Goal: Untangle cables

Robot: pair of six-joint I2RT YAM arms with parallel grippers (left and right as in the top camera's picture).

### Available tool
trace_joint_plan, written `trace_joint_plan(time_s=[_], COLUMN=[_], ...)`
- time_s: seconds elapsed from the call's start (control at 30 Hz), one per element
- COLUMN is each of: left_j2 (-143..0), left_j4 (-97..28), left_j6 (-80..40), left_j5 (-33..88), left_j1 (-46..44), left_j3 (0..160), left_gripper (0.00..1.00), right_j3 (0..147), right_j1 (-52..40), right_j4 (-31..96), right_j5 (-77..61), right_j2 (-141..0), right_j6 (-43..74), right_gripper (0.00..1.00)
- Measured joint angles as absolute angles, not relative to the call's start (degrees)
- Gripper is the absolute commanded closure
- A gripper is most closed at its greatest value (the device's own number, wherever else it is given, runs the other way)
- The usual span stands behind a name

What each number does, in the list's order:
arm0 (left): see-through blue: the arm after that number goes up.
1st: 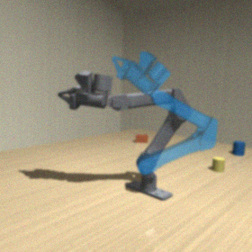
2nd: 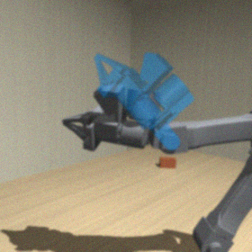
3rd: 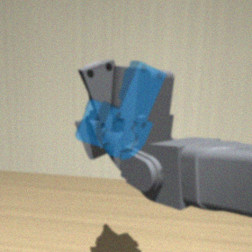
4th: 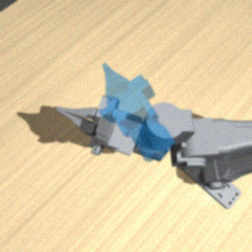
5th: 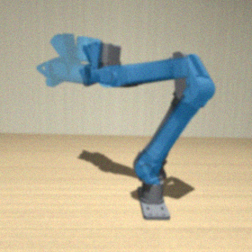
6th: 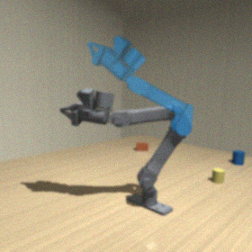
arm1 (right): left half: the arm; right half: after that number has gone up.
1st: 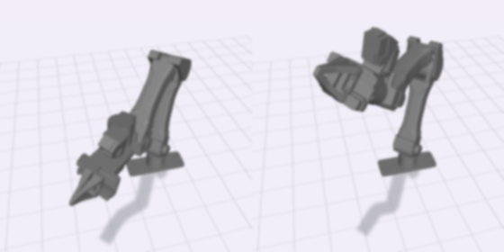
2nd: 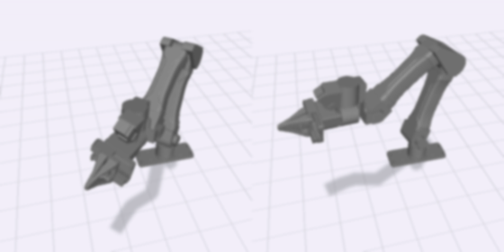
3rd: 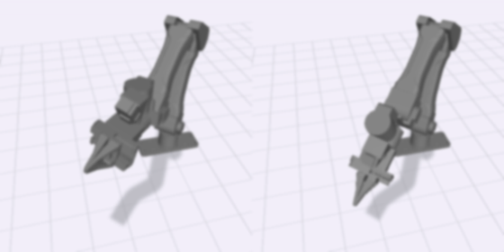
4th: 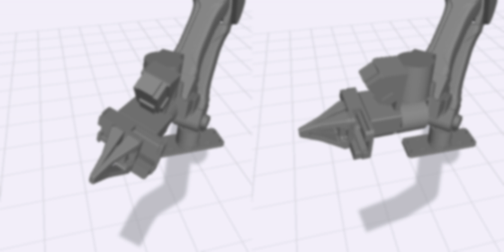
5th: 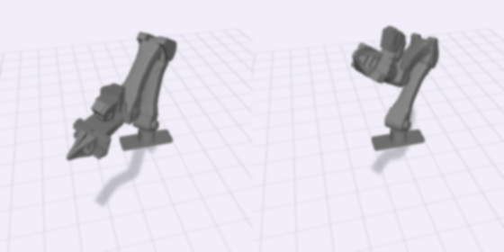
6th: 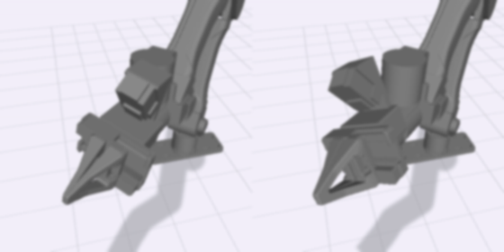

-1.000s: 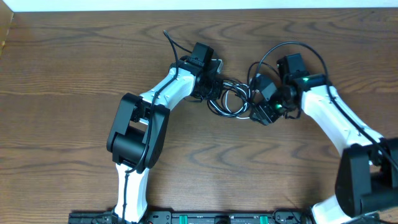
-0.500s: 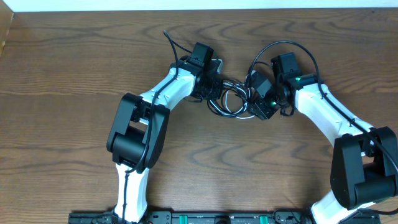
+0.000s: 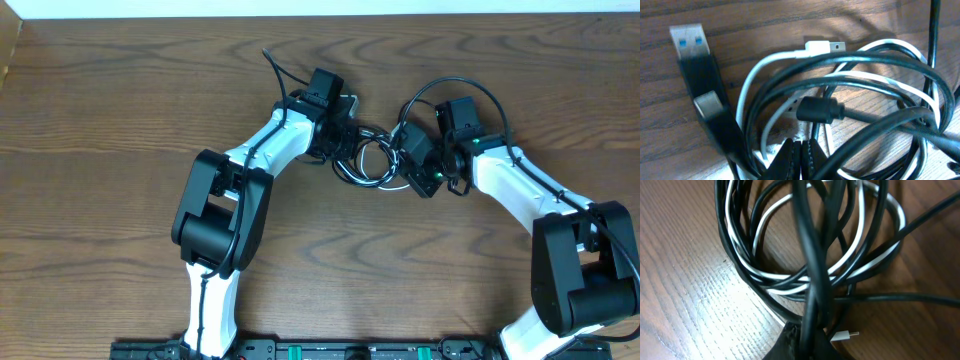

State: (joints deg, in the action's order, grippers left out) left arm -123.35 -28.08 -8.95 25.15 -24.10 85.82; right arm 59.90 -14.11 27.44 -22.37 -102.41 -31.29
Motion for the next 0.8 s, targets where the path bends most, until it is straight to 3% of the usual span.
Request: trace_joint_plan(time_s=[0.3,0.8], left_j2=[-123.35,-123.35], left_j4=[-28.05,-28.08], left_j6=[-8.95,-8.95], left_j5=[25.12,25.15], left_j1=[-24.08,-24.1], left_j3=[85.82,85.82], left_gripper=[0.92,0.92], right_j3=[60.03,61.04], right_j1=[-14.11,-14.11], right_j4=[31.07,26.89], right_j5=[-25.21,-41.12], right_j2=[-100.07,-70.59], right_j6=[-28.27,-24.45], right_gripper=[0.99,0.99])
